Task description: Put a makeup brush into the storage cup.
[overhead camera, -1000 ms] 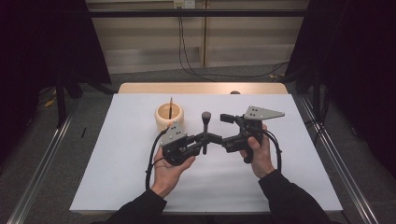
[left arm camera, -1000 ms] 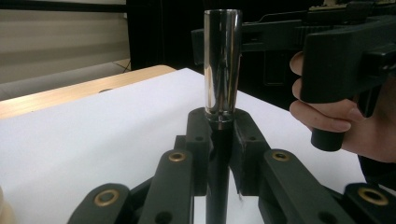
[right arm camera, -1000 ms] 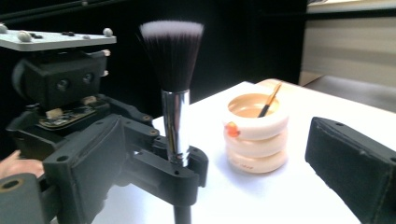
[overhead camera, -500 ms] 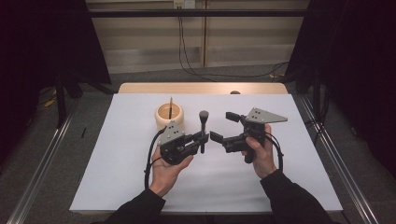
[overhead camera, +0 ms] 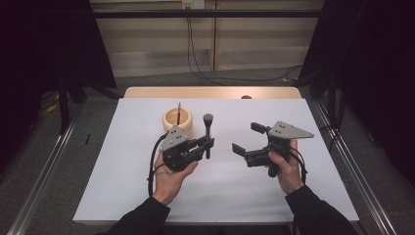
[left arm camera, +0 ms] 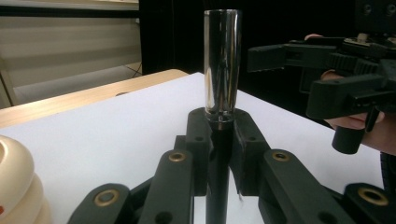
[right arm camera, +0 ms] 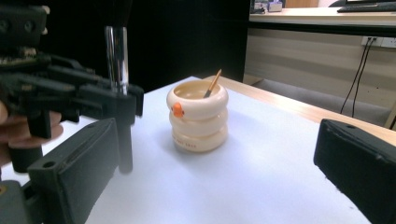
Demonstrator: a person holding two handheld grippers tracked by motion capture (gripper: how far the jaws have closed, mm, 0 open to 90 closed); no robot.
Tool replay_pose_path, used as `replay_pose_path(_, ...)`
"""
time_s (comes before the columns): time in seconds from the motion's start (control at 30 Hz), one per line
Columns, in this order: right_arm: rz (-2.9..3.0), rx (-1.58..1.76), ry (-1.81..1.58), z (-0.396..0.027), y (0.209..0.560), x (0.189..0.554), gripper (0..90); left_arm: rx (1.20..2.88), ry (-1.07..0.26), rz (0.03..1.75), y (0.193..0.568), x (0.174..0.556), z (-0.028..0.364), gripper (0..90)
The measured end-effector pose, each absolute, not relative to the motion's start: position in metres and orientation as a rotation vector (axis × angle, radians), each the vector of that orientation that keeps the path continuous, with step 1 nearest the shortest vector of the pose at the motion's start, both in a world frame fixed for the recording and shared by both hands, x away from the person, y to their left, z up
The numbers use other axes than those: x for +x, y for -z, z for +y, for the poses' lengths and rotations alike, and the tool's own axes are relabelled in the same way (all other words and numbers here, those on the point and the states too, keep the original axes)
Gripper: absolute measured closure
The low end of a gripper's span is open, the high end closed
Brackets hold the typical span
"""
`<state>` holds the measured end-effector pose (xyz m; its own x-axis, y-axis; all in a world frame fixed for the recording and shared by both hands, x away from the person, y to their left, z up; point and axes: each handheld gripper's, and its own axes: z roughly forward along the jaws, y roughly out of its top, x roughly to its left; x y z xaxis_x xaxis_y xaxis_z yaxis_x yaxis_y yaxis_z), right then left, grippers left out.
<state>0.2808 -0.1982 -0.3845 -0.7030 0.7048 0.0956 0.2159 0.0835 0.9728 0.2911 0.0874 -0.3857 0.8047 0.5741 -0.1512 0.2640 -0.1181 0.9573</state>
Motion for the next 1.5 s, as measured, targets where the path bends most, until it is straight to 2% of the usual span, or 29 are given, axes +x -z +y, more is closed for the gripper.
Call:
replay_pose_path(0.27, 1.936, 0.937, -1.590, -0.216, 0.392, 0.272, 1.1, 1.696, -0.324, 0.638, 0.375, 0.294, 0.099, 79.4)
replay_pose_path(1.03, 1.896, 1.083, -1.490, -0.272, 0.422, 0.241, 0.9, 1.659, -0.384, 0.721, 0.361, 0.301, 0.129, 79.4)
replay_pose_path(1.5, 1.858, 1.129, -1.458, -0.290, 0.433, 0.220, 1.0, 1.632, -0.425, 0.758, 0.358, 0.314, 0.150, 79.5)
